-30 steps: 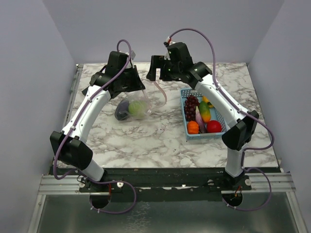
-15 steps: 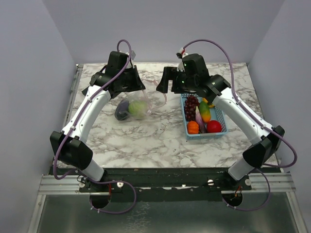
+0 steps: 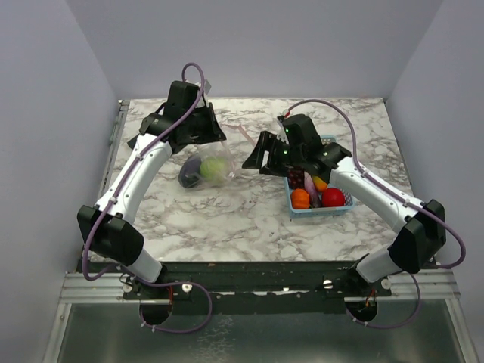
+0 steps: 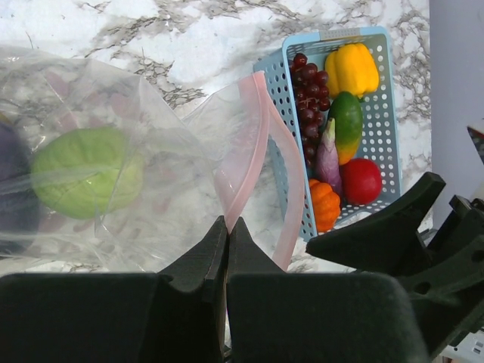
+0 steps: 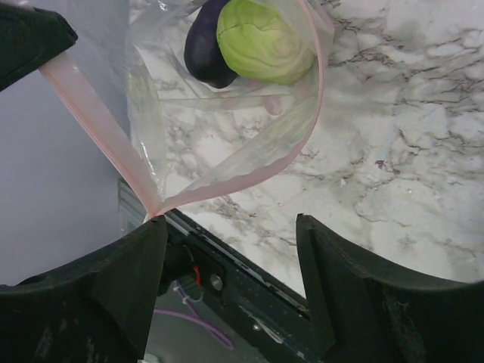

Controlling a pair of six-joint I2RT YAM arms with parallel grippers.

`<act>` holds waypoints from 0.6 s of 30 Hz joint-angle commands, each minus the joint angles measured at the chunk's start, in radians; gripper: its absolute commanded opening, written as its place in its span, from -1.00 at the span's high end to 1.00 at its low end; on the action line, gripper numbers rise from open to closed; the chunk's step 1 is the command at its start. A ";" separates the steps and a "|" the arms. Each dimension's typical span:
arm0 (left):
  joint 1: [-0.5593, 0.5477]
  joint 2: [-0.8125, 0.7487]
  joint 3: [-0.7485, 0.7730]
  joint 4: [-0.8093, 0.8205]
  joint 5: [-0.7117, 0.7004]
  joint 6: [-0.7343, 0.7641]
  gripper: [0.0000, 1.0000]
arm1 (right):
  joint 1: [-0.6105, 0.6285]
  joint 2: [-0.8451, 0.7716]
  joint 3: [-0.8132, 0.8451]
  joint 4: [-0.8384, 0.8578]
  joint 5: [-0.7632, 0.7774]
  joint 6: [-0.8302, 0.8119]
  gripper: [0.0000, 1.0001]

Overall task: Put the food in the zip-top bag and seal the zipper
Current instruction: Adjust the zipper food storage bag at the center of the board.

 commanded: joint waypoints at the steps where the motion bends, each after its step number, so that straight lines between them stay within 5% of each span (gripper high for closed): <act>1: 0.004 -0.048 -0.025 0.018 0.007 -0.013 1.00 | 0.004 -0.016 -0.029 0.140 -0.055 0.150 -0.45; 18: 0.004 -0.103 -0.081 0.025 0.007 -0.018 1.00 | 0.003 0.013 -0.077 0.220 -0.059 0.295 -0.22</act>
